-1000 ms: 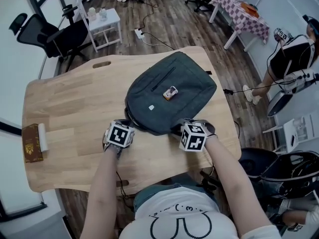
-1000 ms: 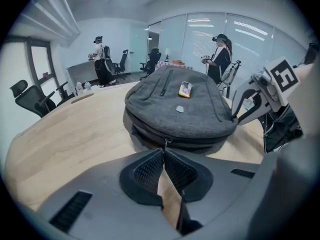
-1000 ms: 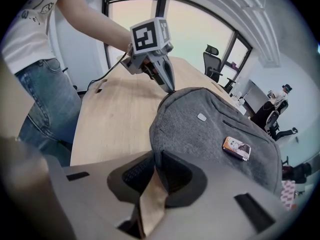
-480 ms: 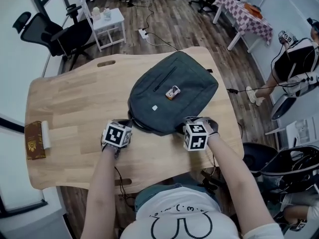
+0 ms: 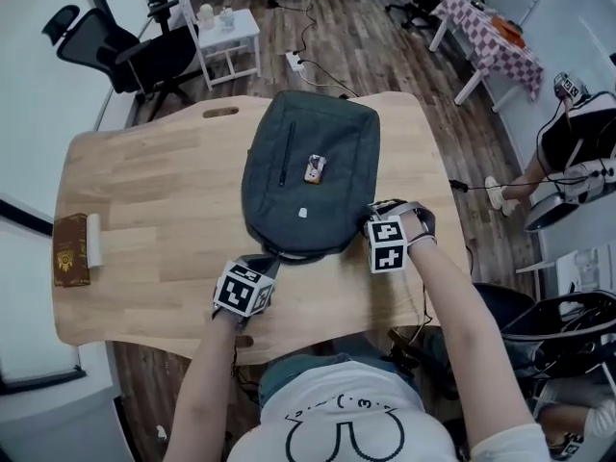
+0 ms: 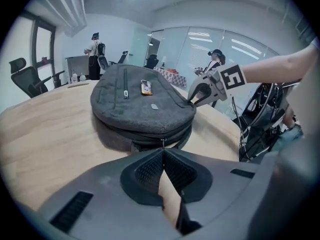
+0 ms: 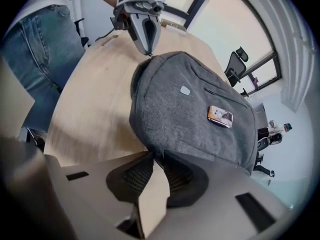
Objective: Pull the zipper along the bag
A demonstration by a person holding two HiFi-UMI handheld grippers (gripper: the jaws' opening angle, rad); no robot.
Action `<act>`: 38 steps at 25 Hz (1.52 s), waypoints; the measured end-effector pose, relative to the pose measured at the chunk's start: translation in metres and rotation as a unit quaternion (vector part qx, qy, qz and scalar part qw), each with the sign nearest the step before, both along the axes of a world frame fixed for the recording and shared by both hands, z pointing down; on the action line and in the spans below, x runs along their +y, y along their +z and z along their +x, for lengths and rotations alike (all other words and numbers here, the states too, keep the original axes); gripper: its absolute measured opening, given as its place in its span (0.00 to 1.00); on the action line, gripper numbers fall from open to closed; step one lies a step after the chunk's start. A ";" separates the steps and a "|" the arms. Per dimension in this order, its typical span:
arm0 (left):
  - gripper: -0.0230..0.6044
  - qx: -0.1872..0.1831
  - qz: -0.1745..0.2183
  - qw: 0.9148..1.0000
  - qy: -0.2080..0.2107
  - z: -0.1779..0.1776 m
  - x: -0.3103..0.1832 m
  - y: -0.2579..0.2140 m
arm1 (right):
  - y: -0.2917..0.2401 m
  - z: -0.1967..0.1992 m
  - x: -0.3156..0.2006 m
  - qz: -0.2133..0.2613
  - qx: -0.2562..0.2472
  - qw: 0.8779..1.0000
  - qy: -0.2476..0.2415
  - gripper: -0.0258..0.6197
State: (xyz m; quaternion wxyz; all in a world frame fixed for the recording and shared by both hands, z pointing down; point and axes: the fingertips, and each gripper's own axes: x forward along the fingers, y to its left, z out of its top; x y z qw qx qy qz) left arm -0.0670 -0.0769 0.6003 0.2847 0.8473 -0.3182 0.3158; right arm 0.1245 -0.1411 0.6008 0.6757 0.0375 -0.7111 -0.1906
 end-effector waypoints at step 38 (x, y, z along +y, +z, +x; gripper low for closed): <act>0.06 0.040 -0.011 0.998 0.043 0.062 0.020 -0.011 | -0.009 -0.091 0.058 -0.116 -0.190 0.970 0.092 0.21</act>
